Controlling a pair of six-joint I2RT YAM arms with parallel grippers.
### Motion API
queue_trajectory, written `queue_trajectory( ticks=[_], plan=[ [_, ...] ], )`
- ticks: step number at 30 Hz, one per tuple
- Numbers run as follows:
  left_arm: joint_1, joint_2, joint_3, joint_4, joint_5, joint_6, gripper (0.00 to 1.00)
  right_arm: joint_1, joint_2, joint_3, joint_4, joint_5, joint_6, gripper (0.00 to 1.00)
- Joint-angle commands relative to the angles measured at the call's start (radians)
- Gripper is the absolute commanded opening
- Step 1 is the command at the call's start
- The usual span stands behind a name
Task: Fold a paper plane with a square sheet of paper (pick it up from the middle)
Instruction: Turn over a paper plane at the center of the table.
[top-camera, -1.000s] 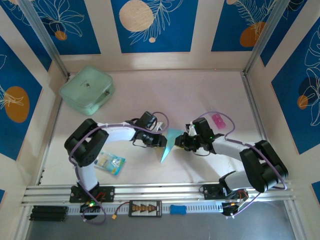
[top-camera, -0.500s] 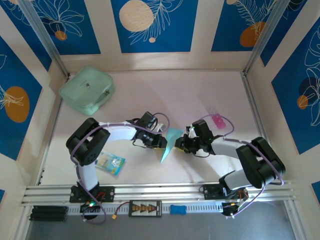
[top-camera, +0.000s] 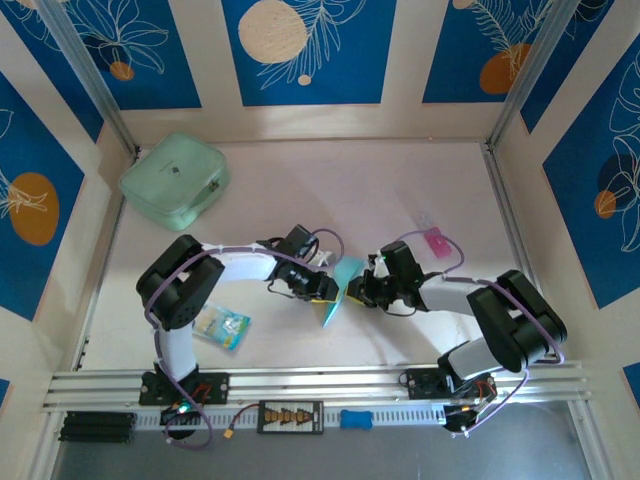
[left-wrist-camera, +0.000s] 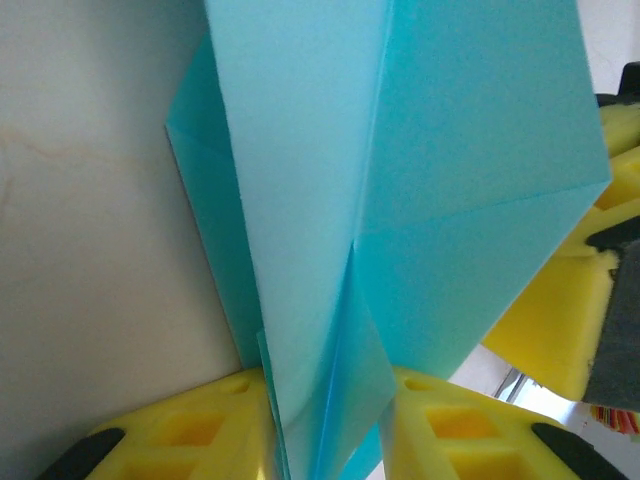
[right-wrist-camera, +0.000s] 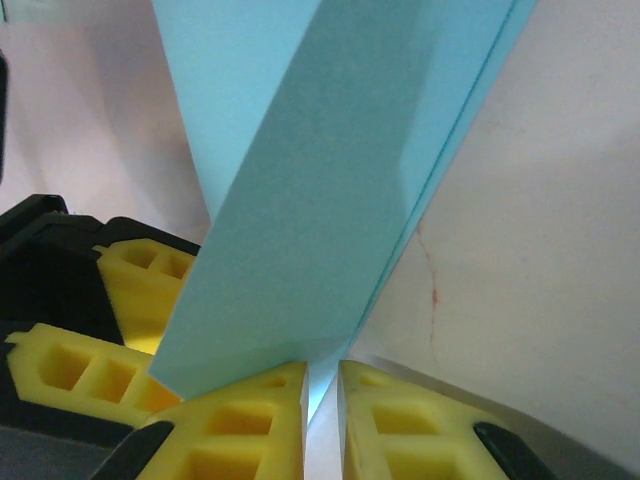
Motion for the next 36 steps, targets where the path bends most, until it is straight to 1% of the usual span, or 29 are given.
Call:
queue_trajectory(
  ticks=[1, 4, 7, 10, 14, 16, 18, 21, 25, 27, 31, 33, 36],
  plan=[
    [-0.012, 0.012, 0.017, -0.002, 0.027, 0.013, 0.31, 0.010, 0.010, -0.015, 0.014, -0.001, 0.018, 0.17],
    [-0.017, 0.024, 0.025, 0.011, 0.047, 0.008, 0.27, 0.015, 0.008, -0.019, 0.020, 0.003, 0.024, 0.17],
    [-0.021, 0.033, 0.027, 0.016, 0.049, 0.008, 0.25, 0.018, 0.010, -0.022, 0.023, 0.005, 0.027, 0.17],
    [-0.022, 0.032, 0.028, 0.018, 0.048, 0.008, 0.21, 0.021, 0.010, -0.025, 0.023, 0.006, 0.027, 0.17],
    [-0.025, 0.011, 0.024, 0.025, 0.036, 0.006, 0.12, 0.021, -0.009, -0.028, 0.016, 0.021, 0.033, 0.17],
    [-0.027, -0.009, 0.021, 0.018, 0.006, 0.007, 0.07, 0.022, -0.060, -0.041, -0.016, 0.082, 0.051, 0.16],
    [-0.028, -0.048, 0.009, 0.003, -0.059, 0.008, 0.04, 0.021, -0.139, -0.067, -0.036, 0.143, 0.070, 0.17],
    [-0.031, -0.137, -0.021, -0.040, -0.247, -0.001, 0.04, 0.020, -0.265, -0.077, -0.120, 0.207, 0.063, 0.18],
    [-0.042, -0.220, -0.005, -0.203, -0.526, 0.007, 0.02, 0.014, -0.386, -0.076, -0.234, 0.251, 0.049, 0.18],
    [-0.047, -0.240, 0.008, -0.262, -0.619, 0.021, 0.01, 0.013, -0.429, -0.083, -0.260, 0.258, 0.051, 0.18],
    [-0.052, -0.253, 0.029, -0.341, -0.721, 0.035, 0.01, 0.013, -0.473, -0.089, -0.279, 0.248, 0.055, 0.18],
    [-0.056, -0.251, 0.033, -0.361, -0.740, 0.036, 0.02, 0.015, -0.475, -0.084, -0.282, 0.236, 0.050, 0.18],
    [-0.058, -0.239, 0.032, -0.369, -0.740, 0.031, 0.02, 0.019, -0.469, -0.073, -0.283, 0.226, 0.049, 0.18]
  ],
)
